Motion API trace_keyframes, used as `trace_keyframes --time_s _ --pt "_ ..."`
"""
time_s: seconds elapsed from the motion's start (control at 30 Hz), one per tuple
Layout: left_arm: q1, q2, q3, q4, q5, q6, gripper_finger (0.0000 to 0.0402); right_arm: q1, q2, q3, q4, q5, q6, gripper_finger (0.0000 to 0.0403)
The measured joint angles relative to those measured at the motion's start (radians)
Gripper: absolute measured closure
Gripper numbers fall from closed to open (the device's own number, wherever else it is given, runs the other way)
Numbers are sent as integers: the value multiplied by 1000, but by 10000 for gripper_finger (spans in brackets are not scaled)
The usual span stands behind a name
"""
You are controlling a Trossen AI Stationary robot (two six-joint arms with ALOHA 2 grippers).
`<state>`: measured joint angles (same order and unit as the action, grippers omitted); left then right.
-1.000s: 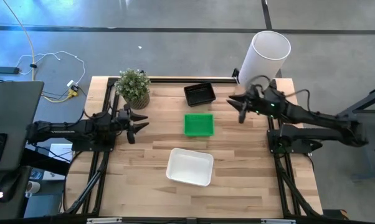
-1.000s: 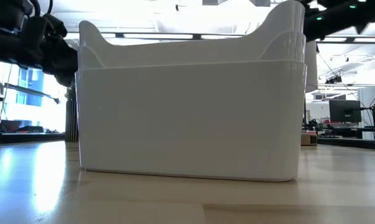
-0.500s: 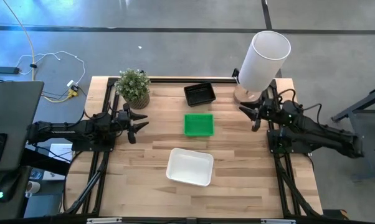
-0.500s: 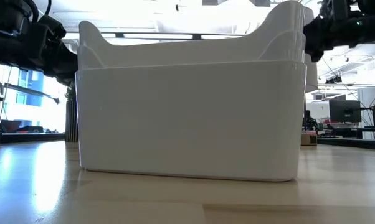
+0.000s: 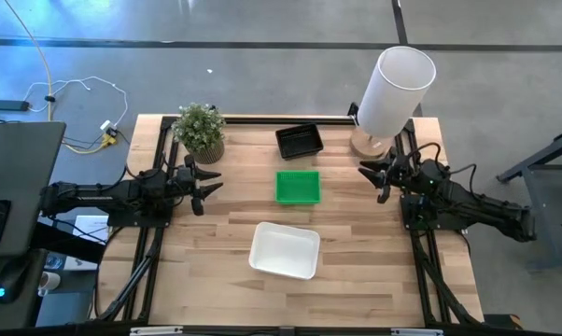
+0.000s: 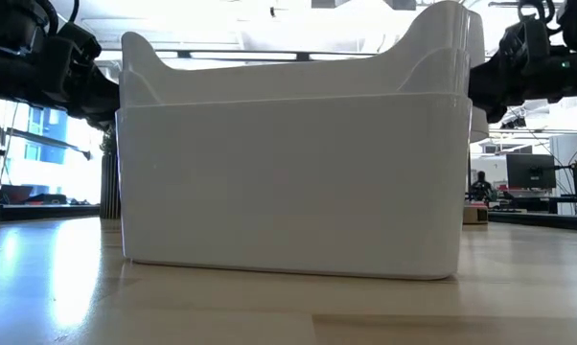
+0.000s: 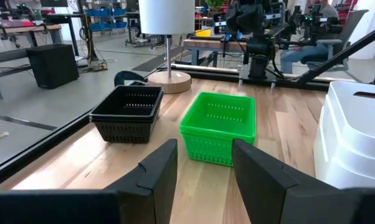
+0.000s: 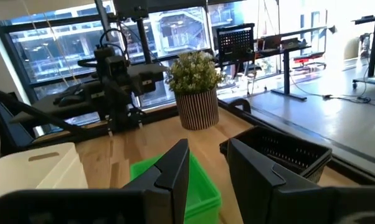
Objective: Stack baskets by color
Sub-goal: Return to Home Position
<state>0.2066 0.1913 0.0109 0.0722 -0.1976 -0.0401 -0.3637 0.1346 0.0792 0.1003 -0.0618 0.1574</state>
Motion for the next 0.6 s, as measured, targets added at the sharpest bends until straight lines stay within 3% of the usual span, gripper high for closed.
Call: trace_keyframes --time_s 0.6 --pt "0 0 1 0 0 -1 261 0 2 -6 -113 8 -7 305"
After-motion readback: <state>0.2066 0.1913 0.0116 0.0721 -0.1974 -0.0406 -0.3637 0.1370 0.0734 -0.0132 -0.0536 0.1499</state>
